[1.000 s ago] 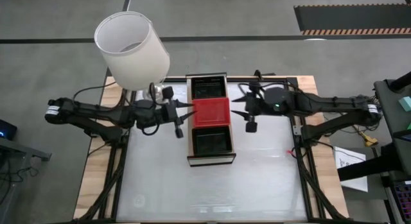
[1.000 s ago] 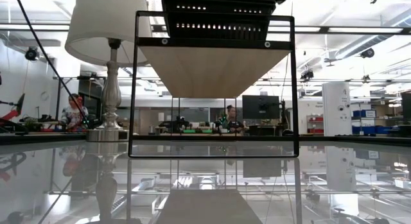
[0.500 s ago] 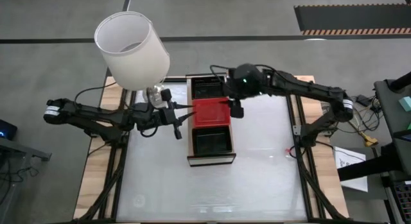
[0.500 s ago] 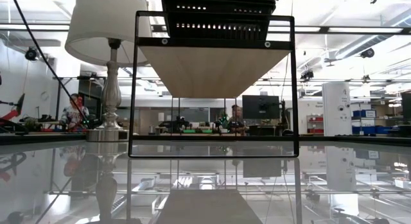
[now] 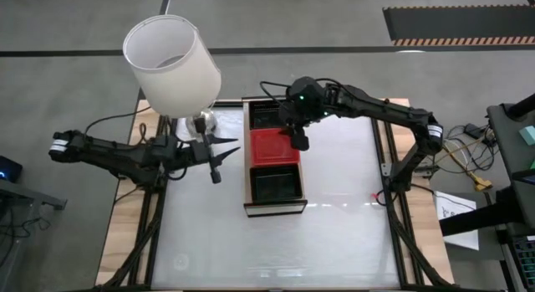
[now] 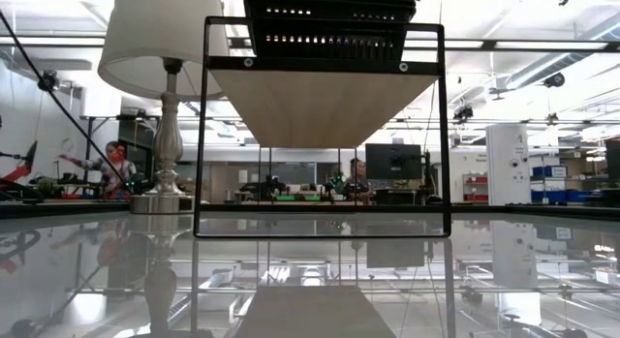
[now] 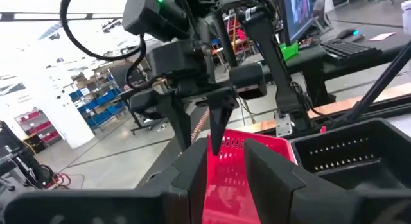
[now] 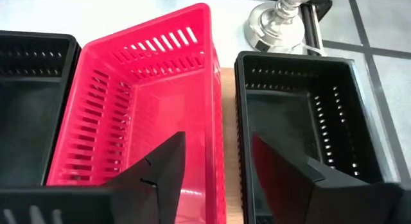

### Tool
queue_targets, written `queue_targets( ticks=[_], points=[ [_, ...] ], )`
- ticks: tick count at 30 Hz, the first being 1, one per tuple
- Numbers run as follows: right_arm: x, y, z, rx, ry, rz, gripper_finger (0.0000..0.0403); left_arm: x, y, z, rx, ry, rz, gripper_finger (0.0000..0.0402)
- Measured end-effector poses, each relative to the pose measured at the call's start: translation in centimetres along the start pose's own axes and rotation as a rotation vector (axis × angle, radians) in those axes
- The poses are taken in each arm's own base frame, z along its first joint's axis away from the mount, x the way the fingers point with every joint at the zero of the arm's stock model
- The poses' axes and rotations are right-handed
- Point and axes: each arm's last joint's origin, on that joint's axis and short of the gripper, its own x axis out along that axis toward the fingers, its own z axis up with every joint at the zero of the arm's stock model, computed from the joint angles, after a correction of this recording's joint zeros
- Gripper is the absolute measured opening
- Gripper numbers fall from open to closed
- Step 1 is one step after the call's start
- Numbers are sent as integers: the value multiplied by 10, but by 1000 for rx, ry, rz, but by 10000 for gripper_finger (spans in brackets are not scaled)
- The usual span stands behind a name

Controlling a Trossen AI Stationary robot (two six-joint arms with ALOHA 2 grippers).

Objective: Stack baskets on shelf by color
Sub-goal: Stack the red bin on the red bin on the shelf

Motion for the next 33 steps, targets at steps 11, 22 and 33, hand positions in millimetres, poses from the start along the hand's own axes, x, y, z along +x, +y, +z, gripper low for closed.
queue_targets(
  ticks=[11, 22, 33],
  points=[
    [4, -1, 0, 35, 6, 2, 83, -10, 3, -5, -12, -26, 9, 87],
    [4, -1, 0, 55, 7, 2, 31, -8, 2, -4, -16, -38, 13, 87],
    [0, -2, 6, 135, -27, -8, 26, -9, 2, -4, -16, -37, 12, 87]
  ],
)
